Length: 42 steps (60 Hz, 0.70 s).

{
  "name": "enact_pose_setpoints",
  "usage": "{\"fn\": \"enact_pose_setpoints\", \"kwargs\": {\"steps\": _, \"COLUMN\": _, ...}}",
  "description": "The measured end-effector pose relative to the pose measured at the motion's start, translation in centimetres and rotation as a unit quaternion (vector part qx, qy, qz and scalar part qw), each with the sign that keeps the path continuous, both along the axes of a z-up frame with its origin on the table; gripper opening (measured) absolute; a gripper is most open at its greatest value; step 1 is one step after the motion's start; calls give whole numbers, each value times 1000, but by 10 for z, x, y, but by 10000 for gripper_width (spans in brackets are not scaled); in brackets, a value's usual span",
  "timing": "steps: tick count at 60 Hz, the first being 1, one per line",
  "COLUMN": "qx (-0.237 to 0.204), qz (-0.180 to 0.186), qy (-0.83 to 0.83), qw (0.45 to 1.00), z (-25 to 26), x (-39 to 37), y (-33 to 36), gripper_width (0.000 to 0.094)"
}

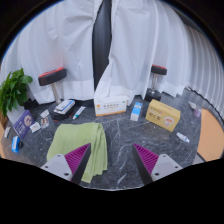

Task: Fold towel

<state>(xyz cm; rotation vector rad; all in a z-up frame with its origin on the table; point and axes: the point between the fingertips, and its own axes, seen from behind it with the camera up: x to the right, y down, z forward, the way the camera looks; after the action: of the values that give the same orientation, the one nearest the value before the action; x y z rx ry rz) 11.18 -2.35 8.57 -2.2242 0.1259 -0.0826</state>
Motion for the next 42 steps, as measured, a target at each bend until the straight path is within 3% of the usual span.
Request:
{"fn": "enact_pose_setpoints", "kwargs": {"steps": 17, "qx": 31, "qz": 56, "qy": -21, "qw": 998, "z": 86, "x": -44, "y": -92, "gripper_width": 851}}
{"fn": "enact_pose_setpoints", "kwargs": {"steps": 30, "qx": 55, "qz": 54, "qy": -26, "qw": 997, "z": 135, "x": -101, "y": -189, "gripper_width": 849}}
{"fn": "enact_pose_setpoints", "kwargs": {"steps": 42, "qx": 55, "qz": 42, "qy": -47, "qw": 997, "z": 149, "x": -144, "y": -286, "gripper_width": 852}}
